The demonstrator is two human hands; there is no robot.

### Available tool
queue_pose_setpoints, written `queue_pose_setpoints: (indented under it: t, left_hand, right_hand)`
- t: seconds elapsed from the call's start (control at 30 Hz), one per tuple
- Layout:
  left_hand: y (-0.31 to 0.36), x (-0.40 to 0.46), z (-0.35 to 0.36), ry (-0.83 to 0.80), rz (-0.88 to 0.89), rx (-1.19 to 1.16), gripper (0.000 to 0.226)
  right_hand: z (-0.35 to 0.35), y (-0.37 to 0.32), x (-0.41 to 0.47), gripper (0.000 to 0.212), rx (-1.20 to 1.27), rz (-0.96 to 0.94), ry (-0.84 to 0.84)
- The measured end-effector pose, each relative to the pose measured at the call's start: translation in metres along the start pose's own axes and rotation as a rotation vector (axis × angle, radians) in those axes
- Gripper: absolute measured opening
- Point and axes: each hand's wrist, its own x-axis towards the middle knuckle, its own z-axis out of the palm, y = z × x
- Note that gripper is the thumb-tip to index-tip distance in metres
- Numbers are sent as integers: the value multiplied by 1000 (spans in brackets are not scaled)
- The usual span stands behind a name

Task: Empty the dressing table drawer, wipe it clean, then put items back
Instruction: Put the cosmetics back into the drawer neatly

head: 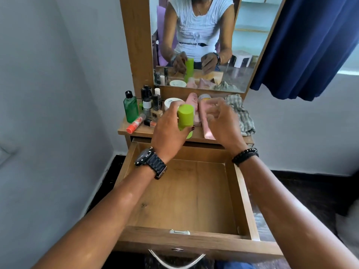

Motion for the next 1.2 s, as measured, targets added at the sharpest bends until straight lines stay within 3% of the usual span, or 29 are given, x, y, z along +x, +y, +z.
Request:
queue_pose_setpoints:
  t: [0.13,0.37,0.5,0.77,0.9,1.07,1.2]
  left_hand:
    - [8,-19,-21,-34,1,-39,60]
    - [-5,-59,-14,-126,-57,-44,61]
    - [-15,-67,-10,-152,-79,-40,61]
    - [-15,-73,-6,-200,11,-4,59]
    - [-16,-75,-5,-210,-4,1,60]
    - [-17,-77,-6,-212,-25,41,62]
    - [-18,-77,-6,-230,-57,36,63]
  right_hand:
    - [-7,18,16,30,-150,88,5]
    - [16,23,16,57,-439,100,-83]
    - [18,16,16,55,-489,132,-78]
    - [-3,4,5,30,-386,191,49]
    - [-23,9,-9,13,-218,183,120]
    - [-55,26,-34,22,33,215,306]
    - [-82,32,-59,26,255,234,355]
